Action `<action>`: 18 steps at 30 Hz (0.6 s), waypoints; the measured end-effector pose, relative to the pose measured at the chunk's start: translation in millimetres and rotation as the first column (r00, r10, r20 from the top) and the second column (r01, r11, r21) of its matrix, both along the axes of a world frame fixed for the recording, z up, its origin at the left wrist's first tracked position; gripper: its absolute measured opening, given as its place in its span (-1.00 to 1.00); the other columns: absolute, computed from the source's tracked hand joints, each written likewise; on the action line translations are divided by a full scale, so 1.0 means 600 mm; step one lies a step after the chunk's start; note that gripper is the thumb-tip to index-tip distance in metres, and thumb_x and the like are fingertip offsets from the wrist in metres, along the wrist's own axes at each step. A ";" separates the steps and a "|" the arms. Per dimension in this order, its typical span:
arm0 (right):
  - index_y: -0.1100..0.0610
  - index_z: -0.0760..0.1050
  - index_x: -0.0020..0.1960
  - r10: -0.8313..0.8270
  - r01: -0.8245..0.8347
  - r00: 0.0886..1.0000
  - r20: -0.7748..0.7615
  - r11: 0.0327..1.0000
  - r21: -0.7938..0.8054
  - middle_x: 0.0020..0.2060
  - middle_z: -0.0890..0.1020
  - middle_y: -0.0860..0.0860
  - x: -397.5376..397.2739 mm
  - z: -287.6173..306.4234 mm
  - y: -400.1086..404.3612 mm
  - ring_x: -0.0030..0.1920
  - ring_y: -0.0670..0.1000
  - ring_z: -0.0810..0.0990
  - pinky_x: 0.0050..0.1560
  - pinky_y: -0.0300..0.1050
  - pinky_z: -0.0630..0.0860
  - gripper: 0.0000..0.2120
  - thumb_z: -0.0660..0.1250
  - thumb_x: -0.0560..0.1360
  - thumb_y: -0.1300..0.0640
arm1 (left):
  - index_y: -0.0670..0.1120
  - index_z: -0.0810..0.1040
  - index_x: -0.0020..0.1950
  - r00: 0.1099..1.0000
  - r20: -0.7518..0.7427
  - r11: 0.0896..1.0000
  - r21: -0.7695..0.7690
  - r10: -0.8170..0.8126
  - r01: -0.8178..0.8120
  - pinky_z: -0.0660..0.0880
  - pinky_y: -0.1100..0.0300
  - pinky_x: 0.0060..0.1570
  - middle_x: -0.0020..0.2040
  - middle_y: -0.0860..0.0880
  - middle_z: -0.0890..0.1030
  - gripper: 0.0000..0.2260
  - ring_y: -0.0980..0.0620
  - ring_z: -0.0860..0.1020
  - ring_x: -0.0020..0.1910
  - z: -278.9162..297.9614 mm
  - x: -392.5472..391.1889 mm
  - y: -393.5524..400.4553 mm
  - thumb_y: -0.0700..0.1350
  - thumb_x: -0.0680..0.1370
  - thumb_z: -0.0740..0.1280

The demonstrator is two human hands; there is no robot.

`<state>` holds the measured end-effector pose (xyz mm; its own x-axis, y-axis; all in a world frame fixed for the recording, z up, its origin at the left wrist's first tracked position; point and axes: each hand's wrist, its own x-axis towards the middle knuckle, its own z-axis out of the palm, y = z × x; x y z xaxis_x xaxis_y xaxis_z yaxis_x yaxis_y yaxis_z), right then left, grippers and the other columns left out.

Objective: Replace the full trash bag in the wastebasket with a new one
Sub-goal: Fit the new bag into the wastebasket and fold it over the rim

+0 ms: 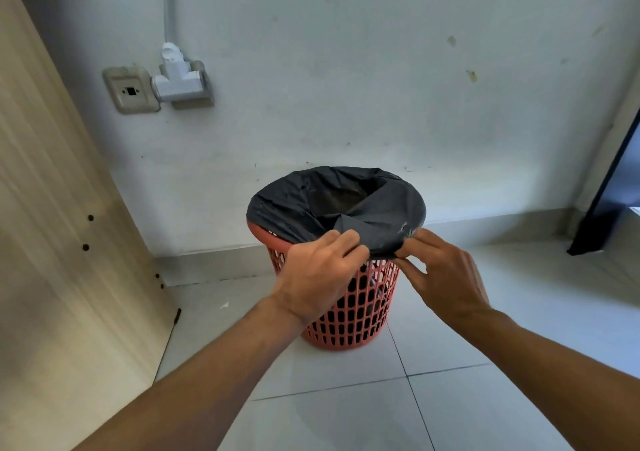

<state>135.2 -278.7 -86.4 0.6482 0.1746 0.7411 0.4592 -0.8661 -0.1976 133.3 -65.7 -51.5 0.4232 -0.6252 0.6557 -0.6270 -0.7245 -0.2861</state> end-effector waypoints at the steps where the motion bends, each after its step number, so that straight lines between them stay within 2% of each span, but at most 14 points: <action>1: 0.12 0.60 -0.17 -0.003 0.004 1.000 -0.020 0.999 0.051 -0.22 0.59 -0.05 0.003 -0.001 -0.001 -0.41 -0.06 0.42 -0.37 -0.32 0.38 -0.88 0.53 0.40 0.15 | -0.08 0.62 -0.07 1.000 -0.008 1.000 0.018 0.003 -0.003 0.48 0.22 -0.45 -0.12 0.02 0.58 -0.92 0.07 0.53 -0.20 -0.004 -0.002 -0.004 -0.17 0.47 0.46; 4: 0.11 0.63 -0.15 -0.024 0.034 0.997 -0.075 0.990 0.136 -0.18 0.61 -0.05 0.012 0.002 0.005 -0.34 -0.04 0.50 -0.31 -0.30 0.38 -0.93 0.51 0.42 0.16 | -0.13 0.63 0.05 0.998 -0.052 0.998 0.054 -0.031 0.034 0.57 0.16 -0.41 -0.04 -0.03 0.60 -0.84 0.02 0.56 -0.11 -0.006 -0.004 -0.002 -0.21 0.48 0.43; 6: 0.10 0.64 -0.10 -0.036 0.048 0.995 -0.094 0.990 0.132 -0.14 0.61 -0.04 0.010 0.002 0.007 -0.31 0.01 0.55 -0.31 -0.28 0.37 -0.95 0.48 0.45 0.16 | -0.14 0.62 0.11 0.994 -0.093 0.997 0.053 -0.051 0.056 0.60 0.14 -0.38 0.00 -0.05 0.60 -0.79 0.00 0.58 -0.05 -0.004 -0.006 0.002 -0.21 0.48 0.43; 8: 0.07 0.65 0.01 -0.059 0.069 0.990 -0.132 0.995 0.072 -0.05 0.62 -0.06 0.000 -0.005 0.001 -0.25 0.04 0.61 -0.28 -0.17 0.49 -0.88 0.44 0.48 0.13 | -0.12 0.58 0.17 0.985 -0.146 0.991 0.085 -0.094 0.108 0.64 0.14 -0.31 0.07 -0.08 0.61 -0.72 -0.01 0.60 0.02 -0.016 -0.012 0.004 -0.20 0.46 0.44; 10: 0.06 0.64 0.15 -0.073 0.067 0.984 -0.160 0.997 -0.044 0.08 0.67 -0.05 -0.012 -0.015 -0.014 -0.09 0.04 0.67 -0.13 -0.05 0.59 -0.76 0.43 0.49 0.08 | -0.10 0.55 0.21 0.952 -0.248 0.952 0.202 -0.179 0.232 0.66 0.09 -0.25 0.09 -0.10 0.63 -0.66 -0.04 0.63 0.05 -0.040 -0.021 0.003 -0.20 0.45 0.47; 12: 0.07 0.64 0.13 -0.062 0.044 0.991 -0.120 0.988 -0.146 0.04 0.70 -0.01 -0.019 -0.018 -0.027 -0.06 0.05 0.67 -0.07 -0.05 0.57 -0.74 0.44 0.47 0.03 | -0.08 0.54 0.19 0.943 -0.236 0.924 0.247 -0.235 0.293 0.65 0.09 -0.24 0.05 -0.08 0.65 -0.73 -0.03 0.63 0.01 -0.044 -0.023 0.007 -0.19 0.49 0.40; 15: 0.08 0.54 -0.06 -0.038 0.035 0.999 -0.011 0.987 -0.157 -0.17 0.57 -0.05 -0.015 -0.002 -0.023 -0.20 0.01 0.50 -0.16 -0.12 0.41 -0.72 0.32 0.46 -0.13 | -0.09 0.50 0.15 0.978 -0.063 0.980 0.014 -0.199 0.200 0.56 0.11 -0.11 0.01 -0.07 0.58 -0.77 -0.01 0.53 -0.02 -0.005 0.002 0.026 -0.16 0.51 0.25; 16: 0.08 0.48 -0.07 -0.022 0.026 0.999 0.027 0.987 -0.159 -0.18 0.51 -0.04 -0.012 0.009 -0.014 -0.20 0.00 0.43 -0.17 -0.11 0.37 -0.69 0.30 0.44 -0.17 | -0.10 0.51 0.17 0.990 -0.052 0.989 -0.073 -0.131 0.128 0.52 0.09 -0.05 0.03 -0.07 0.56 -0.73 -0.02 0.49 0.02 0.011 0.012 0.039 -0.14 0.49 0.24; 18: 0.08 0.44 -0.02 0.019 -0.005 0.997 0.076 0.984 -0.180 -0.13 0.45 -0.03 -0.005 0.026 0.008 -0.16 -0.01 0.37 -0.14 -0.12 0.32 -0.61 0.31 0.40 -0.23 | -0.09 0.53 0.24 0.988 -0.145 0.983 -0.168 0.045 -0.069 0.46 0.04 0.06 0.11 -0.04 0.53 -0.63 -0.02 0.44 0.13 0.029 0.030 0.074 -0.06 0.47 0.19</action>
<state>132.2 -273.7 -71.0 0.5877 0.3165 0.7446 0.4776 -0.8786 -0.0035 151.1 -21.5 -33.9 0.5502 -0.4803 0.6831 -0.6084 -0.7909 -0.0661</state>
